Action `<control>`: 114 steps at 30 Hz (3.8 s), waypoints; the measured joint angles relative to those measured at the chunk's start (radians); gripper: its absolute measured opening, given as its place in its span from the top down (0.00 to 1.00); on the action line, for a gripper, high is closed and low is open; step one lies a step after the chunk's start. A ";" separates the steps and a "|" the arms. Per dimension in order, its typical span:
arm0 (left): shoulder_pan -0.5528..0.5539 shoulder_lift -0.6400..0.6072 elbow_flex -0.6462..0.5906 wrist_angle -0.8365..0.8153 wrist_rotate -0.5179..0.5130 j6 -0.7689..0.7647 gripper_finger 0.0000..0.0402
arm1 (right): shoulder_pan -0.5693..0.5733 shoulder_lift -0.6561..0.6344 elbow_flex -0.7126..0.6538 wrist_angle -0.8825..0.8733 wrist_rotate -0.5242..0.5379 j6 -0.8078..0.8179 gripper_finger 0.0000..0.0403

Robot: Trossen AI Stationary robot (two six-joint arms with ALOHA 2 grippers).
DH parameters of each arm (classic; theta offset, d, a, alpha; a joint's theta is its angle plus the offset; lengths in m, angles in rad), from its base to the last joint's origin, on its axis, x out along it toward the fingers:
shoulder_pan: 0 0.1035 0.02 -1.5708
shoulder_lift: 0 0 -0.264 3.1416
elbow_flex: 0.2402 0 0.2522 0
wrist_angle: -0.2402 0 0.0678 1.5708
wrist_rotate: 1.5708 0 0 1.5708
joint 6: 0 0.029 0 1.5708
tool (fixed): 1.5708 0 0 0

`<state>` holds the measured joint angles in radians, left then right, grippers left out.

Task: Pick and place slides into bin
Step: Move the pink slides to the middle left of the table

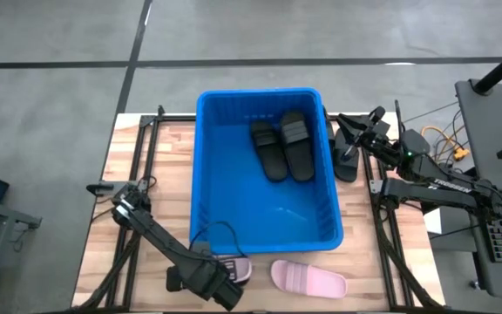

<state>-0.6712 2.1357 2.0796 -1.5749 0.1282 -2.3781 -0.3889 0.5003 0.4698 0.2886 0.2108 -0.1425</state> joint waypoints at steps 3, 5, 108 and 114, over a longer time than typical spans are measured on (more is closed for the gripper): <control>-0.006 -0.004 -0.003 0.000 0.004 0.035 0.45 | 0.000 -0.002 0.000 0.000 0.000 0.000 0.86; -0.009 -0.005 -0.002 0.000 0.006 0.048 0.45 | 0.000 -0.002 0.000 0.000 0.000 0.000 0.86; -0.060 -0.874 -0.844 0.003 -0.271 1.033 1.00 | 0.000 -0.002 0.000 0.381 0.131 -0.020 0.86; -0.059 -0.942 -1.032 0.003 -0.377 1.141 1.00 | 0.000 -0.002 0.000 0.382 0.131 0.047 0.86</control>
<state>-0.7307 1.1941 1.0475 -1.5719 -0.2487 -1.2376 -0.3893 0.4980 0.4698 0.6709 0.3416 -0.0960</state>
